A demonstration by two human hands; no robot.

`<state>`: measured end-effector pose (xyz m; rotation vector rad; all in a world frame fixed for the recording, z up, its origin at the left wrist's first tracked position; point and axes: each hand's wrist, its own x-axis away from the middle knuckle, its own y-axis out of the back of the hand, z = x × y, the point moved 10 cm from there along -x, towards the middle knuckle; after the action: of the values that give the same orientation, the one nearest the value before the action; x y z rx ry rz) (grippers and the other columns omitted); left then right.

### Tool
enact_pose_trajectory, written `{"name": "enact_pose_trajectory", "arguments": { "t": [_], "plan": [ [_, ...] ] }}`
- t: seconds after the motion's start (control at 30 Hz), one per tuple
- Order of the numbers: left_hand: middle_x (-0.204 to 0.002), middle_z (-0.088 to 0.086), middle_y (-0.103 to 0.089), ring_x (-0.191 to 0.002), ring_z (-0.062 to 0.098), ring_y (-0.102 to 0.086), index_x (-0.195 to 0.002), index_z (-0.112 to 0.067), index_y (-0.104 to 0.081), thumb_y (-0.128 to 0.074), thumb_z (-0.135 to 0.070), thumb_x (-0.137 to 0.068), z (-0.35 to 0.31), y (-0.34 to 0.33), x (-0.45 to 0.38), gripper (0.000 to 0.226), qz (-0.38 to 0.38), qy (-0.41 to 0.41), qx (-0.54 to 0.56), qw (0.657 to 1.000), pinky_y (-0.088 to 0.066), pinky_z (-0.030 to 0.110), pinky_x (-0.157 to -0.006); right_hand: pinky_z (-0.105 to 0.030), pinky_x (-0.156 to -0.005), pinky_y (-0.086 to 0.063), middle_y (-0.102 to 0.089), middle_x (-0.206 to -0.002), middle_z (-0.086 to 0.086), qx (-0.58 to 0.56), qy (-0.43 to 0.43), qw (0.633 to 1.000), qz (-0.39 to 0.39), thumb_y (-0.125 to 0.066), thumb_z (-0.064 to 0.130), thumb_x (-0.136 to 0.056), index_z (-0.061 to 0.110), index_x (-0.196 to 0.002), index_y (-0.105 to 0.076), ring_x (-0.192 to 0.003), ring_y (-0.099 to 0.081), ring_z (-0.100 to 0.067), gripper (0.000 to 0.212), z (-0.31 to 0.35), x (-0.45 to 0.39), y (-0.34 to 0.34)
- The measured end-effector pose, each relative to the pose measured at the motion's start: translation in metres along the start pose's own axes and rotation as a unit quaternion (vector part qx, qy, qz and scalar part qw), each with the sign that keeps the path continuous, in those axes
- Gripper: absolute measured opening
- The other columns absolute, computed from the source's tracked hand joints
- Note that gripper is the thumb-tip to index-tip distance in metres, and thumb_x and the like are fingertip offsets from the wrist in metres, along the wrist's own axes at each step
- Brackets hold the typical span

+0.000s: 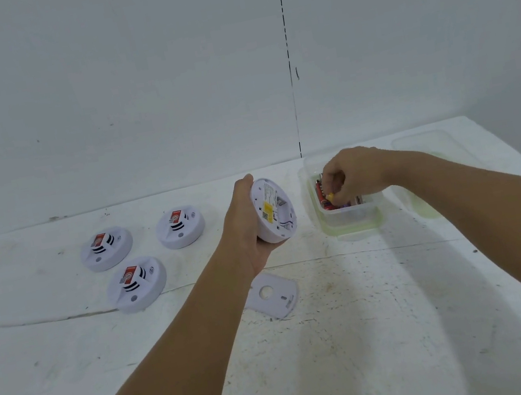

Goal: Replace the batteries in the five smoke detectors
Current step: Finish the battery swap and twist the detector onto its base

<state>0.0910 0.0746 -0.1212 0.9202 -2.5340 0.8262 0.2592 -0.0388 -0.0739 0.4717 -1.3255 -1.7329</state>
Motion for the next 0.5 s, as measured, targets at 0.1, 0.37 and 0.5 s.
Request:
{"name": "enact_pose_trajectory", "arguments": {
  "t": [0.1,0.37,0.5],
  "plan": [
    [-0.129,0.014,-0.068,-0.125,0.036,-0.062,-0.138,-0.018,-0.062,-0.053,-0.058,-0.101,0.001,0.002,0.001,0.056,0.003,0.001,0.011,1.000,-0.045,0.058,-0.113,-0.040,-0.087,-0.053,-0.071,-0.085,0.012,-0.108,0.000,0.993,-0.056,-0.081,0.025,-0.081,0.031,-0.092,-0.070,-0.083,-0.067,-0.014,0.016,-0.002,0.006,0.016],
    [-0.131,0.015,-0.071,-0.113,0.035,-0.065,-0.123,-0.019,-0.072,-0.057,-0.055,-0.099,0.009,0.016,0.004,0.046,0.023,0.000,0.048,0.999,-0.046,0.058,-0.110,-0.044,-0.068,-0.056,-0.074,-0.085,0.004,-0.341,0.052,0.913,-0.215,-0.073,0.015,-0.092,0.028,-0.098,-0.068,-0.073,-0.066,-0.017,0.015,0.021,0.047,0.037],
    [-0.134,0.015,-0.070,-0.111,0.035,-0.063,-0.125,-0.019,-0.074,-0.058,-0.053,-0.098,0.014,0.020,0.011,0.045,0.030,-0.003,0.064,0.997,-0.047,0.056,-0.109,-0.045,-0.065,-0.052,-0.074,-0.084,0.006,-0.402,0.064,0.885,-0.225,-0.076,0.015,-0.091,0.025,-0.098,-0.070,-0.073,-0.064,-0.020,0.014,0.047,0.061,0.028]
  ]
}}
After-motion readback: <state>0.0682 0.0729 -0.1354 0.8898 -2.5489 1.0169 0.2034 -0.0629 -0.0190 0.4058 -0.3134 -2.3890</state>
